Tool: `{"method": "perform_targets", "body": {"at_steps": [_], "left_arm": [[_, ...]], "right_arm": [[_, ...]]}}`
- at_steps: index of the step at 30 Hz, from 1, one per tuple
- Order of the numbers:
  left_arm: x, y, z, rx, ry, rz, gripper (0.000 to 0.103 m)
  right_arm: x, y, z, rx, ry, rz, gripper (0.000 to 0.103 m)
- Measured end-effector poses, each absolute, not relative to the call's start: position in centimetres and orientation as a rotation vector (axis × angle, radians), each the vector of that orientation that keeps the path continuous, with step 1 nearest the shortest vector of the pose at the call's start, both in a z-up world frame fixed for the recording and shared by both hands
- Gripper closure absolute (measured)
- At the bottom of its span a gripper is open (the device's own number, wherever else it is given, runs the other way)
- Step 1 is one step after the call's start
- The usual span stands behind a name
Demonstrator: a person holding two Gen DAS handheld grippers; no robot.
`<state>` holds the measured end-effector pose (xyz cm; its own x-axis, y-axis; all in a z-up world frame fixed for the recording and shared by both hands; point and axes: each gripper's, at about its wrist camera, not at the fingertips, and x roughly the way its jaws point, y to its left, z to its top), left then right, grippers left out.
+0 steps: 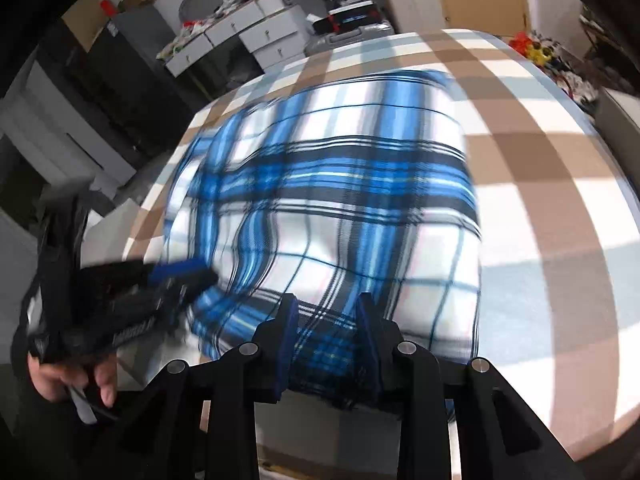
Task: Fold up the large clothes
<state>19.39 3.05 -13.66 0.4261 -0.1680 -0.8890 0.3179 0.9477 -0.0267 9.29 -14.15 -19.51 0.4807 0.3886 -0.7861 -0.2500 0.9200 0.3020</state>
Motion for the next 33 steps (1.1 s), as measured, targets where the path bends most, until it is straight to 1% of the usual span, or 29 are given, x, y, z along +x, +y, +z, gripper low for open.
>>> {"method": "perform_targets", "body": {"at_steps": [4,7,9,11,13,15,16,19,20,21,23,24,25,26,30,33], "left_arm": [[20.1,3.7,-14.1,0.108,1.076,-0.253,0.088],[16.6,2.5,-14.6,0.22,1.039,-0.229,0.087],[15.6,2.1,-14.5,0.264,1.056,-0.233,0.087],[14.8,2.4,-14.5,0.22,1.08,-0.277,0.087],[14.4,2.5,-14.7,0.232,1.091,-0.309,0.087],[14.9,2.8,-14.7,0.23,1.104,-0.347,0.087],[15.7,3.8,-14.6,0.138,1.132,-0.359,0.087],[17.3,6.1,-14.3,-0.052,1.191,-0.38,0.087],[17.5,6.7,-13.9,-0.087,1.181,-0.382,0.087],[17.7,7.4,-12.9,-0.115,1.142,-0.381,0.087],[17.9,8.9,-10.7,-0.154,1.034,-0.336,0.086],[18.6,9.5,-9.7,-0.169,0.988,-0.313,0.078],[19.4,10.0,-9.2,-0.182,0.966,-0.299,0.062],[20.3,10.2,-9.1,-0.188,0.962,-0.282,0.057],[22.9,8.6,-11.3,-0.145,1.07,-0.225,0.057],[23.9,7.5,-14.4,-0.071,1.172,-0.229,0.057]], "right_arm": [[11.5,-12.5,-19.8,0.099,0.99,0.388,0.073],[11.5,-13.5,-20.1,0.104,0.962,0.415,0.073],[11.0,-14.5,-19.8,0.152,0.947,0.423,0.073],[9.8,-16.0,-19.0,0.219,0.921,0.437,0.071],[8.3,-17.2,-18.0,0.242,0.869,0.419,0.064],[7.7,-17.3,-17.9,0.235,0.88,0.412,0.042],[7.5,-16.8,-18.8,0.204,0.928,0.417,0.037],[6.7,-14.8,-19.3,0.032,0.93,0.373,0.036],[6.5,-14.0,-19.2,-0.019,0.926,0.362,0.032],[6.4,-13.6,-19.2,-0.029,0.924,0.364,0.026],[6.5,-13.8,-18.8,-0.014,0.915,0.355,0.025],[6.5,-14.3,-18.4,0.023,0.895,0.355,0.027],[6.6,-15.1,-17.9,0.066,0.869,0.346,0.027],[6.7,-15.8,-17.5,0.094,0.847,0.323,0.027],[7.2,-19.3,-17.1,0.191,0.8,0.196,0.02],[8.4,-21.1,-18.4,0.241,0.868,0.156,0.02]]}}
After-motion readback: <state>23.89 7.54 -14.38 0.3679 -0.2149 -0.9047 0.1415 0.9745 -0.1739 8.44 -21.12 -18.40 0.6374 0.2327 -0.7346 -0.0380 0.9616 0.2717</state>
